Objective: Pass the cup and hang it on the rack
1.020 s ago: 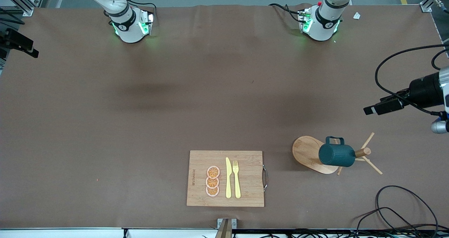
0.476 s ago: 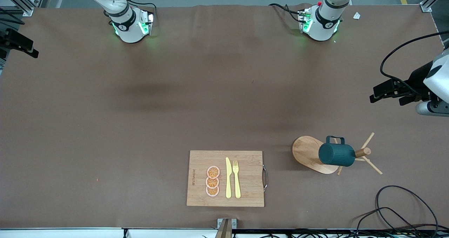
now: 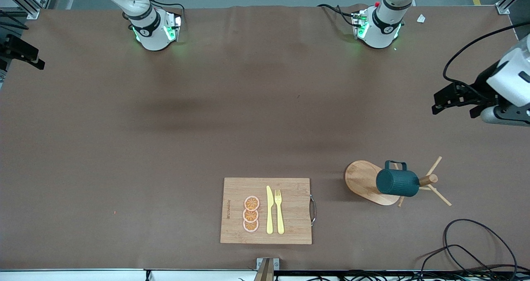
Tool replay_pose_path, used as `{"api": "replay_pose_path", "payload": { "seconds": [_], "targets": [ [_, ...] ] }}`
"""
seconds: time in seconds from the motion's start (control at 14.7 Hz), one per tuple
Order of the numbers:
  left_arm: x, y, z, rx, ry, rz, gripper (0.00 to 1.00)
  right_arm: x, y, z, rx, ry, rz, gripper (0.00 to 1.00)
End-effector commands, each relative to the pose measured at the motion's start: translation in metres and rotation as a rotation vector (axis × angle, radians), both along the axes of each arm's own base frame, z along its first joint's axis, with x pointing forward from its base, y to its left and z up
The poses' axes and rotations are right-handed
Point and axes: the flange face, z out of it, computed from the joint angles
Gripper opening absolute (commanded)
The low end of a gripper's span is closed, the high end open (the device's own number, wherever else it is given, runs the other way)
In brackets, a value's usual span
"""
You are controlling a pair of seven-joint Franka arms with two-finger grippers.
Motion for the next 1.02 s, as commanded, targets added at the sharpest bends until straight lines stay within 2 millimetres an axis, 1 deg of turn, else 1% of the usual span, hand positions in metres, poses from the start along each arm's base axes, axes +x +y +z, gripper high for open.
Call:
{"api": "replay_pose_path", "payload": {
  "seconds": [0.0, 0.14, 0.27, 0.48, 0.61, 0.68, 0.95],
  "targets": [
    [-0.004, -0.015, 0.006, 0.036, 0.014, 0.028, 1.0, -0.004, 0.008, 0.001, 0.006, -0.005, 0.011, 1.0],
    [-0.012, -0.02, 0.015, 0.029, 0.021, 0.069, 1.0, -0.004, 0.008, 0.001, 0.006, -0.005, 0.013, 1.0],
    [-0.012, -0.019, 0.013, 0.022, 0.035, 0.11, 1.0, -0.004, 0.008, 0.001, 0.006, -0.005, 0.011, 1.0],
    [-0.017, -0.024, 0.019, 0.025, 0.028, 0.127, 1.0, -0.004, 0.005, -0.002, 0.006, 0.001, 0.007, 1.0],
    [-0.016, -0.012, 0.02, 0.011, 0.031, 0.124, 1.0, -0.004, 0.003, -0.002, 0.008, -0.001, -0.001, 1.0],
    [-0.019, -0.009, 0.024, 0.01, 0.025, 0.112, 1.0, -0.004, 0.002, -0.002, 0.008, 0.0, -0.001, 1.0],
    [-0.021, 0.005, 0.023, 0.029, 0.025, 0.089, 1.0, -0.005, -0.001, -0.002, 0.008, 0.002, -0.007, 1.0]
  ]
}}
